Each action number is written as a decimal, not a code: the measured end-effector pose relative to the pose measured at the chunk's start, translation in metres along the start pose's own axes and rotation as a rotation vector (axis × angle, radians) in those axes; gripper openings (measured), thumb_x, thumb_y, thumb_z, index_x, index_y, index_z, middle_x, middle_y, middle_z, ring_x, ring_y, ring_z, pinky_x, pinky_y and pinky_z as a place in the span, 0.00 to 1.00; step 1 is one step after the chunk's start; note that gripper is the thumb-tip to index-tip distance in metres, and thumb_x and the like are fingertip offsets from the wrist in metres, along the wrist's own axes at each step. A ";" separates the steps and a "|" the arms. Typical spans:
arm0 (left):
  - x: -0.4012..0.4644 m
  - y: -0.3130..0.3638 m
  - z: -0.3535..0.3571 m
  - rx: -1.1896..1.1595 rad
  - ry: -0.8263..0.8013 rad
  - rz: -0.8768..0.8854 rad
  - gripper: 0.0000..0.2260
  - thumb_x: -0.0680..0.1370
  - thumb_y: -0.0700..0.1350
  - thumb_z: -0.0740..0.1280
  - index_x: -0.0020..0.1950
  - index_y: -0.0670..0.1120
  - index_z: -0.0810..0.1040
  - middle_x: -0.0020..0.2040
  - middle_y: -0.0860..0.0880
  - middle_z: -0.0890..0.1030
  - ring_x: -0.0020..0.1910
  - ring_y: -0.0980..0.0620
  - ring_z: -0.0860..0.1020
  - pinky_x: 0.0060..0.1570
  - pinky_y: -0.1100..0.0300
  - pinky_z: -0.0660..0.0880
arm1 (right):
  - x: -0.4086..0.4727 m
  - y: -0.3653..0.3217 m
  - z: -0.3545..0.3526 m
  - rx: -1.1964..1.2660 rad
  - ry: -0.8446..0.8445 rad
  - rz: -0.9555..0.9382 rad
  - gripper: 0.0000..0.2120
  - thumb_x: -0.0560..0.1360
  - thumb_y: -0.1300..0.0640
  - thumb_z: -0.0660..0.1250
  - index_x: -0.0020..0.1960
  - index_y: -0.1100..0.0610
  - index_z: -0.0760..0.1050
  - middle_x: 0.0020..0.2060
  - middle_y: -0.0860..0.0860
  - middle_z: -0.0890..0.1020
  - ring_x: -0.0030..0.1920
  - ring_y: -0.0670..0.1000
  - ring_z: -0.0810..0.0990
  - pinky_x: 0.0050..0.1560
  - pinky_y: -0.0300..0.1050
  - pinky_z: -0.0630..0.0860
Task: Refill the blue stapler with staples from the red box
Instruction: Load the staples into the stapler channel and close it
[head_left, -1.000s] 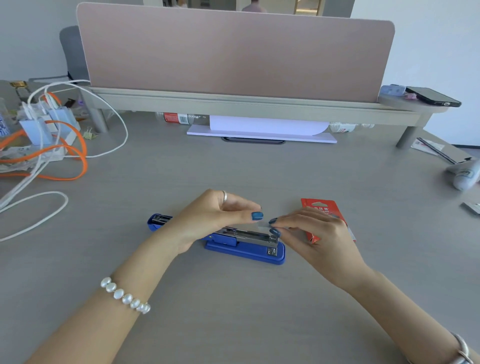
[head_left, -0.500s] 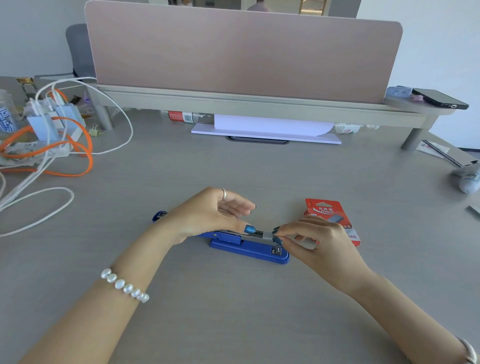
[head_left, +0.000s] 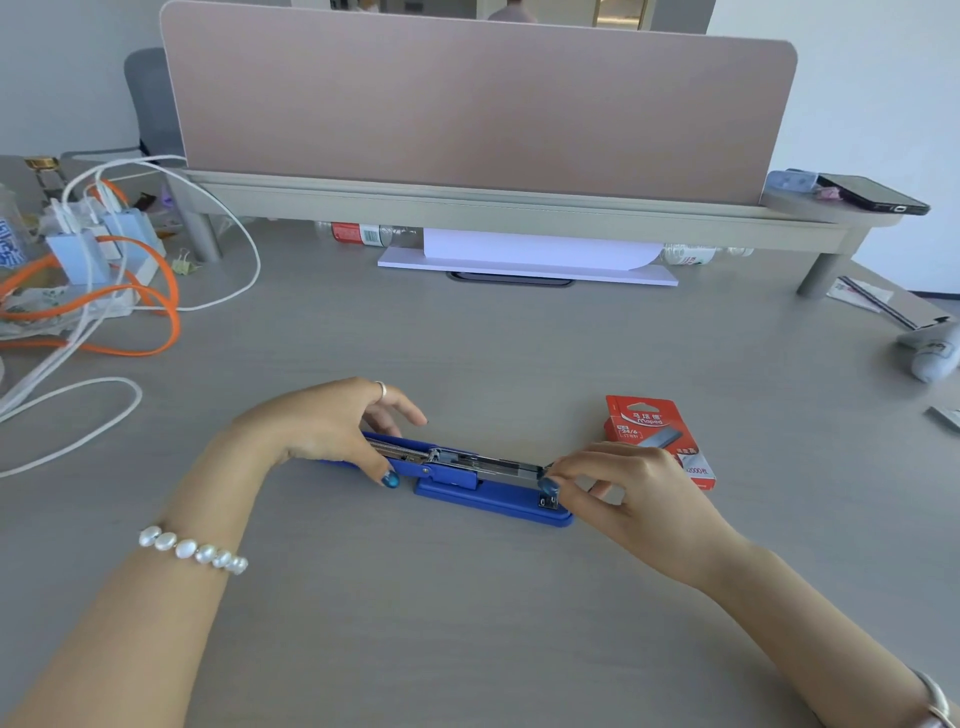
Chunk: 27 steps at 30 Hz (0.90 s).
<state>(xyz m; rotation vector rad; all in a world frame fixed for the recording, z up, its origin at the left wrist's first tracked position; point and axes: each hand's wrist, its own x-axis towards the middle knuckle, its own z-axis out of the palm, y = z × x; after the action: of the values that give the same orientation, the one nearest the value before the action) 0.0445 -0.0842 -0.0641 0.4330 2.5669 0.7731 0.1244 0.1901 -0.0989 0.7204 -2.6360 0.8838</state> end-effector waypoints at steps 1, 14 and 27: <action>0.000 -0.001 -0.002 -0.006 -0.003 0.001 0.23 0.66 0.39 0.76 0.55 0.58 0.76 0.48 0.56 0.82 0.49 0.57 0.79 0.46 0.64 0.71 | 0.000 0.000 0.000 0.000 -0.006 0.003 0.15 0.72 0.47 0.57 0.43 0.53 0.80 0.37 0.49 0.83 0.35 0.48 0.78 0.35 0.42 0.76; -0.024 0.018 -0.013 0.073 0.170 0.161 0.28 0.63 0.40 0.76 0.55 0.64 0.72 0.39 0.61 0.85 0.37 0.57 0.80 0.46 0.57 0.76 | -0.003 -0.001 -0.008 -0.001 -0.144 0.106 0.27 0.66 0.47 0.72 0.59 0.35 0.62 0.47 0.38 0.81 0.40 0.47 0.82 0.42 0.37 0.79; -0.014 0.102 -0.005 0.947 0.093 0.327 0.46 0.68 0.40 0.71 0.70 0.68 0.45 0.56 0.55 0.75 0.38 0.56 0.74 0.35 0.59 0.71 | 0.000 -0.001 -0.005 -0.017 -0.141 0.085 0.32 0.68 0.53 0.72 0.54 0.25 0.56 0.40 0.28 0.74 0.37 0.43 0.80 0.40 0.25 0.73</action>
<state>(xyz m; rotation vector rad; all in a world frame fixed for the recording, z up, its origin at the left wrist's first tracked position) 0.0712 -0.0108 0.0031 1.1255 2.8387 -0.4179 0.1255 0.1926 -0.0942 0.6953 -2.8137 0.8606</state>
